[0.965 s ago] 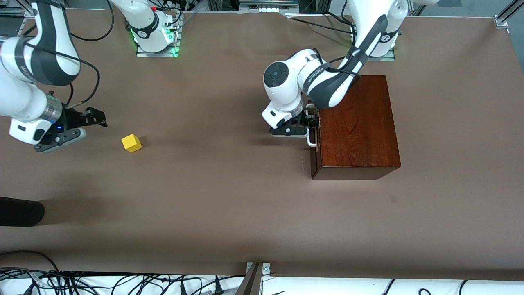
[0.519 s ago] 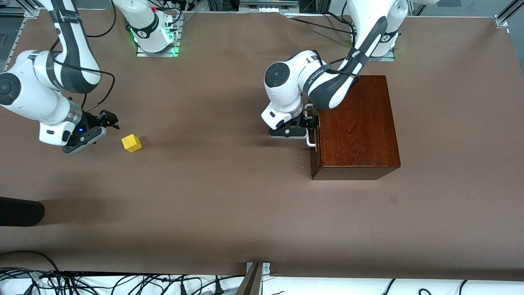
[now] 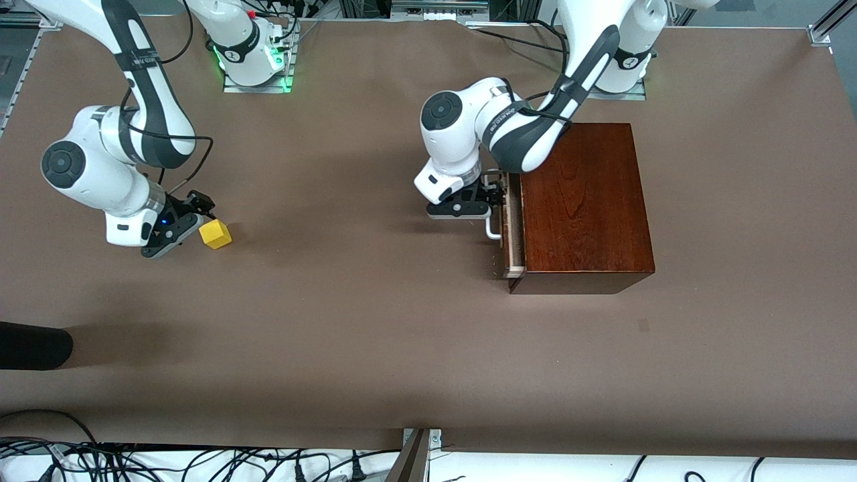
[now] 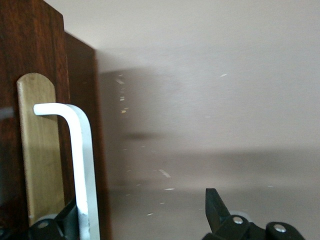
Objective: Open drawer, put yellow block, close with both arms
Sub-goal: 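Pull the drawer open with the left gripper while the right gripper grasps the cube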
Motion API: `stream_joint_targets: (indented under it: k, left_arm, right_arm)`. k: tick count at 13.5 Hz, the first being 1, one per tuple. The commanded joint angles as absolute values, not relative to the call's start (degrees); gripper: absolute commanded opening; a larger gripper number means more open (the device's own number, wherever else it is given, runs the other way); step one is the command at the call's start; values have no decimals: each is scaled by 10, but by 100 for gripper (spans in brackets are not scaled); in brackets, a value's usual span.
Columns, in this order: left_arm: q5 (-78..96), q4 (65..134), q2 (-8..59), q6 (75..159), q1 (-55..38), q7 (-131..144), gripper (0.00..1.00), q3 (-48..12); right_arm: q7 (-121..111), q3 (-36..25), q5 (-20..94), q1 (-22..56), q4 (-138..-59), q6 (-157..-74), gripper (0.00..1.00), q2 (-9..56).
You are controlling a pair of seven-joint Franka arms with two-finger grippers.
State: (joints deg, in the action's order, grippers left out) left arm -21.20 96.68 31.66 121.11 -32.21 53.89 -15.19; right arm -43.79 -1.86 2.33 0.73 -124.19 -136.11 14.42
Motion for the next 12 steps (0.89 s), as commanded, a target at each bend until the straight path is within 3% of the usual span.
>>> stream_joint_targets:
  k: [1, 7, 12]
  left_arm:
    - [-200, 906, 359, 1224, -358, 562, 100, -153]
    - [-195, 854, 385, 1230, -391, 562, 100, -151]
    - [-147, 805, 411, 1235, -435, 565, 100, -115]
  right_arm:
    - [-454, -15, 35, 4, -1246, -1385, 100, 156]
    - [-454, -15, 36, 4, -1263, -1433, 100, 180]
    - [-454, -15, 57, 4, -1281, -1474, 100, 199]
